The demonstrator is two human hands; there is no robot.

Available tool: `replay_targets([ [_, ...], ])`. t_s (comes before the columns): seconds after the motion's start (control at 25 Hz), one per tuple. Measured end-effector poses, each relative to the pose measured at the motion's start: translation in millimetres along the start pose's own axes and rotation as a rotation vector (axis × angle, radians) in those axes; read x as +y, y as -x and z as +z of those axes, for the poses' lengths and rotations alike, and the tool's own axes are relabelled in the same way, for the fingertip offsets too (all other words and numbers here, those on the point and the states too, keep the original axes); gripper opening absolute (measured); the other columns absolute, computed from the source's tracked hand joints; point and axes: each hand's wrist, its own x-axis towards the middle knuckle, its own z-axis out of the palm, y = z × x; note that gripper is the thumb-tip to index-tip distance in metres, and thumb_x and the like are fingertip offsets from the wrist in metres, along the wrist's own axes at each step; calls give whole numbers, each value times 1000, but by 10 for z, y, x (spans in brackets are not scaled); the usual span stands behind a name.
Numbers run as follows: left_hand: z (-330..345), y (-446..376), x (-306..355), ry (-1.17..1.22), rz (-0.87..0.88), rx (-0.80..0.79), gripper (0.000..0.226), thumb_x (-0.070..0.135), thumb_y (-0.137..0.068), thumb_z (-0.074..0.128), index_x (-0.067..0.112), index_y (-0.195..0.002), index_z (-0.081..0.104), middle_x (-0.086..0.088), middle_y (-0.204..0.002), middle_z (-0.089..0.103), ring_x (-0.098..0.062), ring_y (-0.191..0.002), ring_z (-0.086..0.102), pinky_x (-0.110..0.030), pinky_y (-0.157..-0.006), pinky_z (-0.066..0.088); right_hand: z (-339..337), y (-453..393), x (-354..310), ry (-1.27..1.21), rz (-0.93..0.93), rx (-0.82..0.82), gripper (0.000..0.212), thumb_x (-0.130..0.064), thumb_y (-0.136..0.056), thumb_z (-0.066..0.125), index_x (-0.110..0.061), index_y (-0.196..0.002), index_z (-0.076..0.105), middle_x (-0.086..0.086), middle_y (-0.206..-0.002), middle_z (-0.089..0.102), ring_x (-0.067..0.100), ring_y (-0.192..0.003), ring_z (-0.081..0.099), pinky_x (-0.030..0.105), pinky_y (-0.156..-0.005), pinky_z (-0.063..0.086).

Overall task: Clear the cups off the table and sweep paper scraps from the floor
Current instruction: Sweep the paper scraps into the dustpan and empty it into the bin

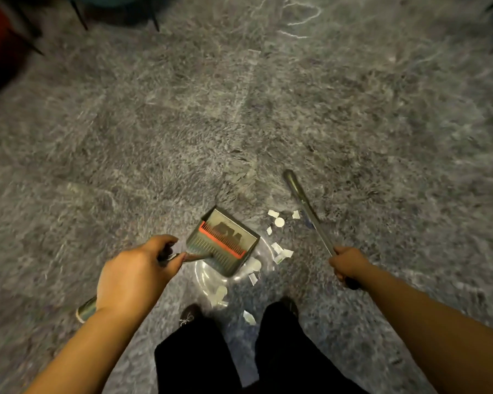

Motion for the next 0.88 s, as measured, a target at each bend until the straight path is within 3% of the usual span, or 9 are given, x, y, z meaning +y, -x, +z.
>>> replay_targets([
  [0.2,83,165,145,17,-73,23,40,44,-79,73,25,-114,69,2,-90,74,-27,-77,69,-32,-57,54,21,152,169,91,-29,-156,42,5,-97,35,-5,-137,44,10,-63,43,20,-48,36,26,-42,32],
  [0.4,130,387,19,23,-51,57,38,44,-78,75,23,-109,70,2,-85,74,-25,-73,69,-29,-54,52,300,378,492,50,-13,-146,49,2,-99,34,-15,-146,36,9,-65,43,18,-48,35,27,-42,31],
  [0.6,104,831,-440,57,-30,78,36,46,-77,74,26,-107,70,5,-80,74,-24,-67,68,-21,-47,41,892,709,837,-26,9,-108,53,3,-98,33,-18,-146,35,8,-61,39,18,-45,32,24,-39,29],
  [0.88,-33,1440,-1153,81,37,72,38,50,-77,72,29,-109,69,4,-85,74,-24,-74,70,-30,-55,54,1815,1323,1398,-128,30,-133,49,-3,-100,39,-21,-145,39,6,-62,40,17,-45,33,22,-39,30],
])
